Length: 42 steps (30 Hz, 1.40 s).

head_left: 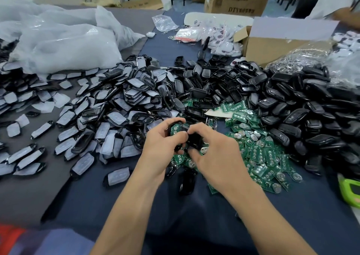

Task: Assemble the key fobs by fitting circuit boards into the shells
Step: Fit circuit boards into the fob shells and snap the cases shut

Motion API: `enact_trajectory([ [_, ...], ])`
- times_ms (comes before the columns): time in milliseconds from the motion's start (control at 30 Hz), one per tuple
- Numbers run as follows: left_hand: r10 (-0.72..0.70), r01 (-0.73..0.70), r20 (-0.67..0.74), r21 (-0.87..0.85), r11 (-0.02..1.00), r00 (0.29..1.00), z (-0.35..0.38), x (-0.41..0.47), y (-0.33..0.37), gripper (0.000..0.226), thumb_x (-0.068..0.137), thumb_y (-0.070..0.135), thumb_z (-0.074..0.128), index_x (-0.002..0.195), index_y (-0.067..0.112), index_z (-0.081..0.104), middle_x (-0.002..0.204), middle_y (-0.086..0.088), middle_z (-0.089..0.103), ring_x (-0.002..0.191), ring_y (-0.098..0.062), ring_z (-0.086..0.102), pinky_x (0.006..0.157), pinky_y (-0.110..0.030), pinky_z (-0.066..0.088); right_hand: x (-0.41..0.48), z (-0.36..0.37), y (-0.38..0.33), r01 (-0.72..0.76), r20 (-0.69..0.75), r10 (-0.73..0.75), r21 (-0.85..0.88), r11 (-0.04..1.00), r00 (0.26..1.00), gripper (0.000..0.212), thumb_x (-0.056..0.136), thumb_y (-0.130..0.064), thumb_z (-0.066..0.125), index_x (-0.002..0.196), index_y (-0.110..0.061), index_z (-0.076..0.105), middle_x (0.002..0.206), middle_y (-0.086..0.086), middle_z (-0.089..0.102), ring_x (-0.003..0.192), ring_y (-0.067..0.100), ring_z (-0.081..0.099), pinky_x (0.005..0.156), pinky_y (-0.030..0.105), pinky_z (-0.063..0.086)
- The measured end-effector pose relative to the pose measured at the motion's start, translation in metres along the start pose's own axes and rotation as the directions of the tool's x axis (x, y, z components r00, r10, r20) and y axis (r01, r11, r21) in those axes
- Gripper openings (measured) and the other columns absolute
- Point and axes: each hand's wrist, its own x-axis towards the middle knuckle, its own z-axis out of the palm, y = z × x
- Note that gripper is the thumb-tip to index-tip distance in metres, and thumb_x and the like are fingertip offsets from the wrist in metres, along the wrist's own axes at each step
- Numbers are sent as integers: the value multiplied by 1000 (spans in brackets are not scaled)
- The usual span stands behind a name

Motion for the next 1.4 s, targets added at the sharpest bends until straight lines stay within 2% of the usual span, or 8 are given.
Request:
enact_trajectory([
  [133,-12,13,138,-6,1000,990,-1,-3,1,27,103,5,58,111,22,78,92,-1,77,70,-14,68,62,-24,57,-2,2,9,-125,-58,138,178,976,989,42,82,-7,79,104,-39,62,88,-34,68,93,-8,66,86,14,52],
  [233,-48,55,193,-31,998,980,-6,-1,2,37,104,0,50,115,21,78,101,-5,78,80,-19,73,68,-28,60,-2,4,17,-249,-42,284,373,894,958,39,79,0,78,97,-33,70,91,-24,76,96,-11,68,81,9,50],
  [333,-31,33,144,-11,999,989,-7,0,1,40,101,-7,49,118,18,75,99,-8,79,85,-19,76,69,-28,61,-4,5,24,-329,99,415,781,530,904,34,83,13,71,102,-16,72,100,6,80,93,18,75,84,33,60],
  [433,28,-31,54,58,998,998,-4,1,-2,43,98,-10,54,108,25,77,98,-5,81,92,-16,77,77,-30,62,-7,5,27,-356,221,408,887,294,886,34,88,18,64,107,-10,71,102,10,80,90,23,76,89,41,61],
  [700,111,-109,8,266,958,994,11,-2,-14,52,90,-13,59,98,35,77,89,6,81,84,-8,75,77,-22,57,-9,17,21,-308,121,354,784,538,927,45,84,19,63,105,-19,75,97,0,81,91,8,76,76,17,56],
  [967,198,-174,-22,390,904,980,17,-8,-16,60,89,5,61,93,64,71,91,20,80,89,0,75,76,-14,56,-13,23,18,-300,89,395,803,515,914,44,84,16,66,105,-21,75,98,-1,81,90,10,77,78,21,58],
  [1200,107,-116,48,297,948,993,18,-8,-16,49,99,-6,55,120,36,70,110,9,80,105,-6,74,97,-34,58,-11,21,19,-262,20,388,771,581,921,46,82,16,66,102,-24,76,97,-6,81,95,9,76,78,20,58],
  [1400,32,-87,173,321,943,984,10,-8,-12,44,100,-8,52,121,28,68,110,0,80,94,-19,72,90,-42,60,-12,21,23,-278,-10,397,696,662,918,44,76,11,72,102,-24,77,97,-6,81,99,8,76,85,32,62],
])
